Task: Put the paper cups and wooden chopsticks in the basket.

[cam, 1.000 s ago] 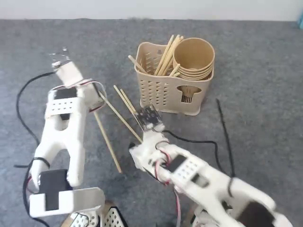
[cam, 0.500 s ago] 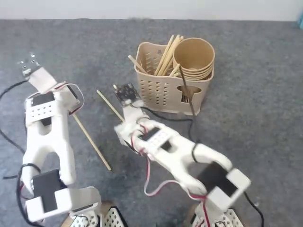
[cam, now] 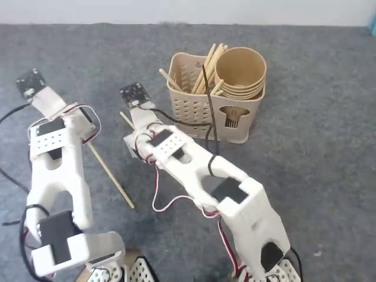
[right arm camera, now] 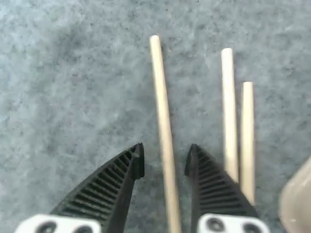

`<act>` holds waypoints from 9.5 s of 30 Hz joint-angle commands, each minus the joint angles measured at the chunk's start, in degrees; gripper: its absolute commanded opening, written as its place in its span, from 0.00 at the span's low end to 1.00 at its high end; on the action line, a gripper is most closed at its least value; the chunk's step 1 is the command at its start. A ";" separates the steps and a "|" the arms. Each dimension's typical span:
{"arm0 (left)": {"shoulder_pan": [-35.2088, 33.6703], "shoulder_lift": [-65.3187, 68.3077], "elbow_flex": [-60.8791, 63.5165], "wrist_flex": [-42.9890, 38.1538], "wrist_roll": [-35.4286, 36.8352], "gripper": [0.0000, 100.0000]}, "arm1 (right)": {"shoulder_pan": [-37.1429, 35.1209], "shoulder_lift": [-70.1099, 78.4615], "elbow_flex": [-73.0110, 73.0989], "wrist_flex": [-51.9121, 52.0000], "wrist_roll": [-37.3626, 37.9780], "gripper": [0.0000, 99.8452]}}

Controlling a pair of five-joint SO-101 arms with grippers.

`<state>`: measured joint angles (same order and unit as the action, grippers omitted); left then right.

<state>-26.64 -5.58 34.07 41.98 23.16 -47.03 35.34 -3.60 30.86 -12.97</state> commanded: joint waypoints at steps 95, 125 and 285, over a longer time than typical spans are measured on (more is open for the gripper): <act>-12.84 -4.66 4.44 -16.62 7.12 0.01 | -0.40 3.03 -9.49 -4.62 -4.57 0.11; -10.90 -5.45 6.37 -16.35 6.59 0.01 | 0.48 -31.78 -23.91 49.10 4.04 0.01; 31.74 -17.41 -36.00 7.12 -9.05 0.27 | 18.59 -115.74 95.47 4.44 13.36 0.09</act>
<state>8.53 -14.73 0.48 34.42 13.85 -28.84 -79.56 92.48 36.40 -0.48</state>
